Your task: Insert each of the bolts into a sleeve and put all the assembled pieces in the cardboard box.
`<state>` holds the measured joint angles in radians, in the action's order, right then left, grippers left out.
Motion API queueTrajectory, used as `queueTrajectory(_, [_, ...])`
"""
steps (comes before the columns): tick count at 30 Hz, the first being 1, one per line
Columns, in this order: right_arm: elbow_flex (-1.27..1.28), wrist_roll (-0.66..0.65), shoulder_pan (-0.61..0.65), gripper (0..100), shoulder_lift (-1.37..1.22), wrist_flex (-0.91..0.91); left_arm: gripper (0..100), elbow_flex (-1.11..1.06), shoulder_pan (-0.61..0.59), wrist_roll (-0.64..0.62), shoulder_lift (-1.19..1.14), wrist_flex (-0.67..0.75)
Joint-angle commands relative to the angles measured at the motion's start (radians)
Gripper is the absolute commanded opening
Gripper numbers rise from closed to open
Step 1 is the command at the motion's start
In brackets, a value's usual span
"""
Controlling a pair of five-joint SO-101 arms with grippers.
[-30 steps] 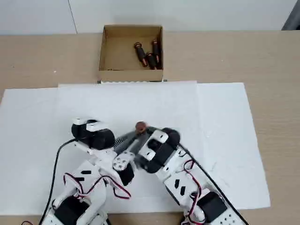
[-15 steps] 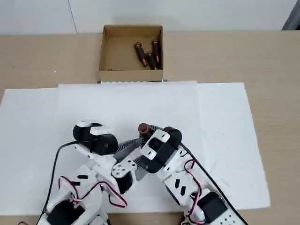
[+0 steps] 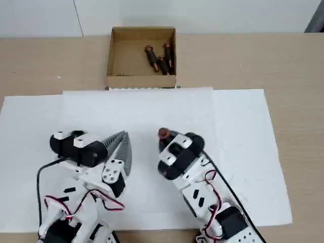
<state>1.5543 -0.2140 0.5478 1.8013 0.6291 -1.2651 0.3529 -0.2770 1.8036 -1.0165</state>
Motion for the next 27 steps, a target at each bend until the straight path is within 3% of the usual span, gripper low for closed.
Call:
queueTrajectory(1, [0.006, 0.0, -0.081, 0.3, 0.008, -0.028, 1, -0.073, -0.08, 0.069, -0.003, 0.023])
queueTrajectory(7, [0.032, 0.0, -0.14, 0.3, 0.007, -0.03, 1, -0.28, -0.201, 0.13, -0.002, 0.118])
queueTrajectory(13, [-0.014, -0.005, -0.165, 0.3, -0.004, -0.077, 1, -0.417, -0.221, 0.132, -0.002, 0.193])
queueTrajectory(22, [-0.114, -0.058, -0.171, 0.3, -0.015, -0.104, 1, -0.417, -0.221, 0.132, -0.008, 0.184])
queueTrajectory(27, [-0.186, -0.063, -0.173, 0.3, -0.159, -0.196, 1, -0.417, -0.221, 0.13, -0.003, 0.155])
